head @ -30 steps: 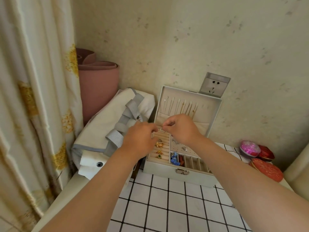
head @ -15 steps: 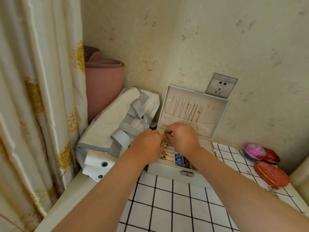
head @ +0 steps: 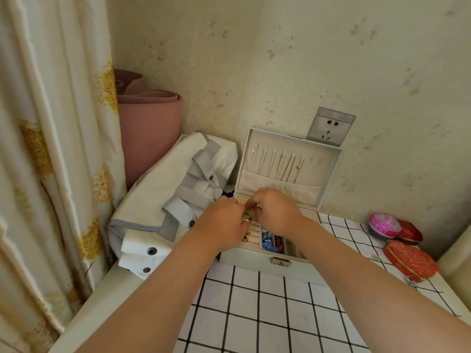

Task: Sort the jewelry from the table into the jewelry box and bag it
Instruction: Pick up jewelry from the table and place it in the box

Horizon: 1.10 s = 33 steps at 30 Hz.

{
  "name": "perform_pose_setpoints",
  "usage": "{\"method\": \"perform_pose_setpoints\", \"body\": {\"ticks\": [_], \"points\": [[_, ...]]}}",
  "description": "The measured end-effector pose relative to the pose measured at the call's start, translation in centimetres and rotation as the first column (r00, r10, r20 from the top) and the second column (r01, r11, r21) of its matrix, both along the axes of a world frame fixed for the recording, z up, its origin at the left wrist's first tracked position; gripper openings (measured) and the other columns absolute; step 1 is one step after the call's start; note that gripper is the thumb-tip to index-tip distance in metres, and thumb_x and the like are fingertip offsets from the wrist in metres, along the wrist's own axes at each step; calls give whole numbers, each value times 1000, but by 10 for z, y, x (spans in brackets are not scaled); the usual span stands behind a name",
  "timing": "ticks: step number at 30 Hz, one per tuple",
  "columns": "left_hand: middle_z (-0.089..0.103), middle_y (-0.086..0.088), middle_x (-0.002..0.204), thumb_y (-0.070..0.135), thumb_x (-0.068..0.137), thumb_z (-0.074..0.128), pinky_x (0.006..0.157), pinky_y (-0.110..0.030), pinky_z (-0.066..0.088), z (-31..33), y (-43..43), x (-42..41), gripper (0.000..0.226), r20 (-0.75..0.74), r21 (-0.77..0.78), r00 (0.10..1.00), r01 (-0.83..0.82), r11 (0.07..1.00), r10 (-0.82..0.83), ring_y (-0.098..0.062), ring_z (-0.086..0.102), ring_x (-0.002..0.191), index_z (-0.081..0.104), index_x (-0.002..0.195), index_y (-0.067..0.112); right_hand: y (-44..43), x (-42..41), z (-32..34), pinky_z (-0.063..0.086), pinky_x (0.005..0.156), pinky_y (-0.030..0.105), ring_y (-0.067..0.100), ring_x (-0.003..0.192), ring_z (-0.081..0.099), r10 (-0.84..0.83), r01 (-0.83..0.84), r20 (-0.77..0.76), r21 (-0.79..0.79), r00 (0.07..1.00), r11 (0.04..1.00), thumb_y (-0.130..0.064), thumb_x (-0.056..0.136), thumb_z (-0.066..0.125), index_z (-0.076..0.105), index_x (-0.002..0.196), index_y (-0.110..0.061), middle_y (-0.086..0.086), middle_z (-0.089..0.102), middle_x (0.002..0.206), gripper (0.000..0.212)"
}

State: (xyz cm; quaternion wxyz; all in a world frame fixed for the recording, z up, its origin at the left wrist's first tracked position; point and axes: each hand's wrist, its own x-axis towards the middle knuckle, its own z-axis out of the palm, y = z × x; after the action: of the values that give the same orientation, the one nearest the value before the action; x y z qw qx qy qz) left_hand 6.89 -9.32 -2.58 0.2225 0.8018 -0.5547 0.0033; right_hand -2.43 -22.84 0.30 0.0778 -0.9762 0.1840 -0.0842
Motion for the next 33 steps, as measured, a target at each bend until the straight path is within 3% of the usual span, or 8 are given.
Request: {"method": "perform_pose_setpoints", "body": {"ticks": [7, 12, 17, 21, 27, 30, 33], "points": [[51, 1, 117, 35, 95, 50, 99, -36, 39, 3, -3, -5, 36, 136, -146, 991, 1, 989, 19, -17, 37, 115, 61, 123, 17, -24, -28, 16, 48, 97, 31, 12, 109, 59, -92, 73, 170, 114, 981, 991, -9, 98, 57, 74, 107, -28, -7, 67, 116, 27], [54, 4, 123, 40, 98, 43, 104, -34, 36, 0, -9, -12, 39, 130, -48, 990, 59, 997, -53, -16, 39, 118, 58, 125, 18, -39, -61, 20, 50, 98, 32, 8, 107, 61, -133, 115, 83, 196, 988, 974, -16, 98, 59, 75, 106, -31, -9, 70, 116, 23], [57, 3, 120, 41, 99, 44, 99, -36, 41, -3, -9, -13, 36, 91, 24, 994, 51, 998, -53, -17, 46, 114, 57, 124, 19, -36, -81, 15, 52, 94, 28, 0, 99, 61, -151, 141, 22, 252, 988, 957, -27, 93, 67, 74, 108, -33, -17, 68, 105, 18], [53, 5, 136, 39, 98, 45, 106, -37, 38, -2, -10, -15, 44, 99, -10, 994, 46, 999, -45, -16, 42, 125, 50, 138, 21, -26, -81, 12, 54, 88, 28, 1, 92, 64, -151, 141, 18, 261, 988, 955, -32, 88, 74, 77, 98, -30, -17, 70, 98, 11], [57, 10, 129, 34, 97, 50, 108, -34, 31, 3, -15, -23, 37, 143, -149, 989, 55, 987, -33, -13, 43, 123, 57, 132, 27, -24, -77, 3, 54, 84, 26, -1, 87, 63, -169, 144, 73, 265, 983, 954, -25, 88, 72, 78, 90, -32, -19, 68, 89, 9], [61, 9, 126, 30, 96, 54, 106, -37, 36, 6, -14, -25, 34, 95, -194, 995, 55, 979, -38, -13, 48, 120, 60, 129, 27, -26, -78, 0, 52, 85, 26, -1, 88, 62, -187, 146, 110, 303, 976, 942, -23, 90, 71, 78, 90, -31, -19, 69, 91, 11], [64, 12, 118, 28, 95, 58, 99, -34, 45, 8, -13, -28, 32, -51, -231, 997, 42, 972, -55, -8, 53, 111, 62, 127, 28, -26, -76, -1, 50, 74, 24, -5, 72, 61, -227, 117, 207, 436, 952, 892, -20, 92, 69, 76, 90, -30, -16, 69, 87, 12]]}}
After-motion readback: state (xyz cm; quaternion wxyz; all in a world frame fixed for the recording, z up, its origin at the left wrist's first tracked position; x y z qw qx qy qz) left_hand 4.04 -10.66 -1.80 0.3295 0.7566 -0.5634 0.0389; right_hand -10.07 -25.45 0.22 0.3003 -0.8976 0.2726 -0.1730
